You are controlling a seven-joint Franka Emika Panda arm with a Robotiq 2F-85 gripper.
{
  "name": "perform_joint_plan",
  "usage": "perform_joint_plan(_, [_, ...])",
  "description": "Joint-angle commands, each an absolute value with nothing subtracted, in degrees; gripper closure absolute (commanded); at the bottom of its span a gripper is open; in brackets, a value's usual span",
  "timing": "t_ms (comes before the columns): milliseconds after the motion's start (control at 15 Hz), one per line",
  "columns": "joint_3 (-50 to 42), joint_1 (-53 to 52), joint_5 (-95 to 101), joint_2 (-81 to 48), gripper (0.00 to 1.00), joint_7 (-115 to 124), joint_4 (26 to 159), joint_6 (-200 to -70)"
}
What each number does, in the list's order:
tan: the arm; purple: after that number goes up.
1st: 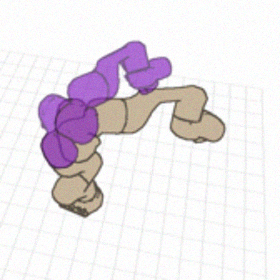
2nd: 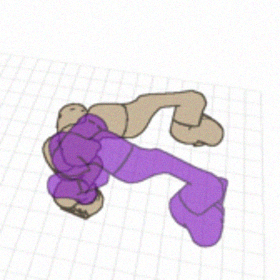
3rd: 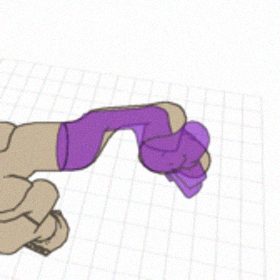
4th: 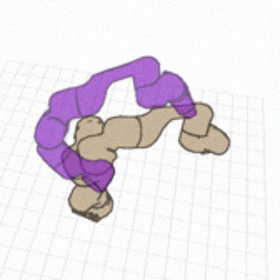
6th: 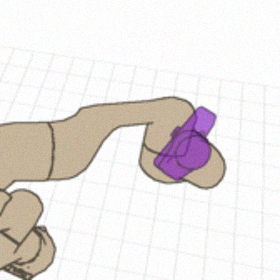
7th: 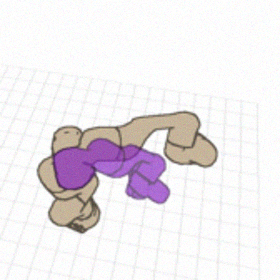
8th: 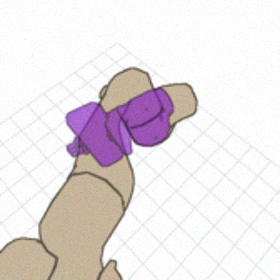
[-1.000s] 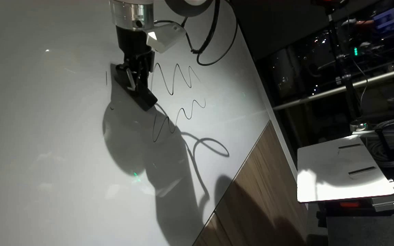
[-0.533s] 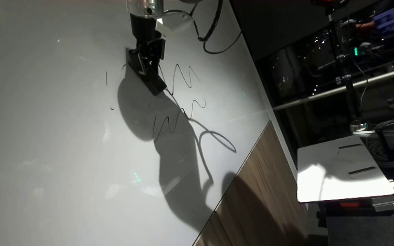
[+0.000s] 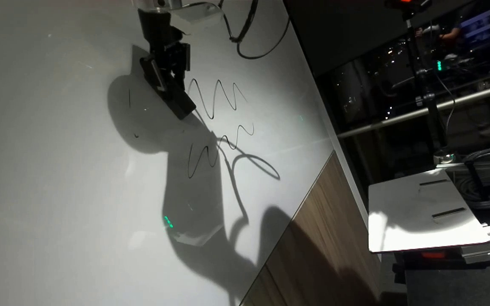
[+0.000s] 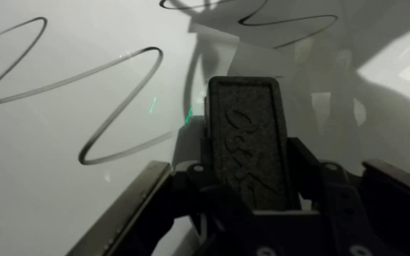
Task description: Use the eraser to wipe the whiteboard.
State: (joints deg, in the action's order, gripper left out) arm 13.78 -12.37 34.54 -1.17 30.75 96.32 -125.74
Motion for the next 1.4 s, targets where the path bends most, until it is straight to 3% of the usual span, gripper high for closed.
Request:
perform_joint_plan(0, [14.9, -15.2, 35.6, -7.6, 0.71, 32.9, 83.5, -124.0])
perform_joint_plan(333, [14.2, -16.1, 29.3, -6.7, 0.71, 31.5, 80.5, -123.2])
perform_joint_plan(1333, [11.8, -18.6, 36.6, -8.9, 0.71, 33.1, 92.4, -136.7])
